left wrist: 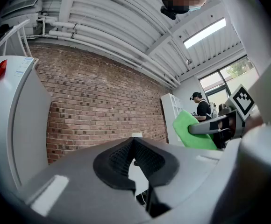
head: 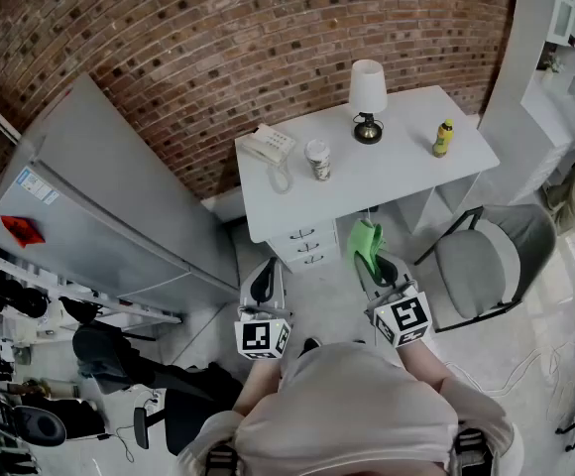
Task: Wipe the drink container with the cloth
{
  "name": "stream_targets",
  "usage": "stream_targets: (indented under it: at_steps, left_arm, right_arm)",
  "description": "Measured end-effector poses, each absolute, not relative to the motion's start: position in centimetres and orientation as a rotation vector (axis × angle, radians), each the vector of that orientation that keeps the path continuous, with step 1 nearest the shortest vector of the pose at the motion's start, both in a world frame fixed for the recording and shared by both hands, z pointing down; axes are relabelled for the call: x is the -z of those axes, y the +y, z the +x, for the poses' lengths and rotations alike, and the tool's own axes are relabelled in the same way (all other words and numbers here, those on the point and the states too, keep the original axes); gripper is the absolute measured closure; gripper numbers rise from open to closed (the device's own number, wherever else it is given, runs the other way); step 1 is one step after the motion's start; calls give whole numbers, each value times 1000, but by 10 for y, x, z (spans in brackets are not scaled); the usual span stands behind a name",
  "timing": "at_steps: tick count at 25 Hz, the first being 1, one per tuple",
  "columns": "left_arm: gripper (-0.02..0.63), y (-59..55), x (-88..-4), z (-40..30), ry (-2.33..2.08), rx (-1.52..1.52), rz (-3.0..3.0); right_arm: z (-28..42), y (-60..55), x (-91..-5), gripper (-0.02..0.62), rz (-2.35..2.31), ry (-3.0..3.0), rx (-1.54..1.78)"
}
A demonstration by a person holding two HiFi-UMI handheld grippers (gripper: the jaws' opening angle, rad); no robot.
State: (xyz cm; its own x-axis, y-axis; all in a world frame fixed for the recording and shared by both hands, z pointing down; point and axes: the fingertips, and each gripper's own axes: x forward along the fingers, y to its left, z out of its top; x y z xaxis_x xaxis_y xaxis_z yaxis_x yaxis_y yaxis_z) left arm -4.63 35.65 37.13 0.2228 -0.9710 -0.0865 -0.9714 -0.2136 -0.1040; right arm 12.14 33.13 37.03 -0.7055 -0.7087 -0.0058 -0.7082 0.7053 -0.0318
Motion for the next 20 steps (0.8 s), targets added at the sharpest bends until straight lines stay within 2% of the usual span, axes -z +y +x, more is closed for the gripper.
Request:
stream_targets:
  at_steps: [20]
  left_arm:
    - [595, 359, -376, -26, 1894, 3, -2348]
  right_arm:
    - [138, 327, -371, 554, -1212, 2878, 38]
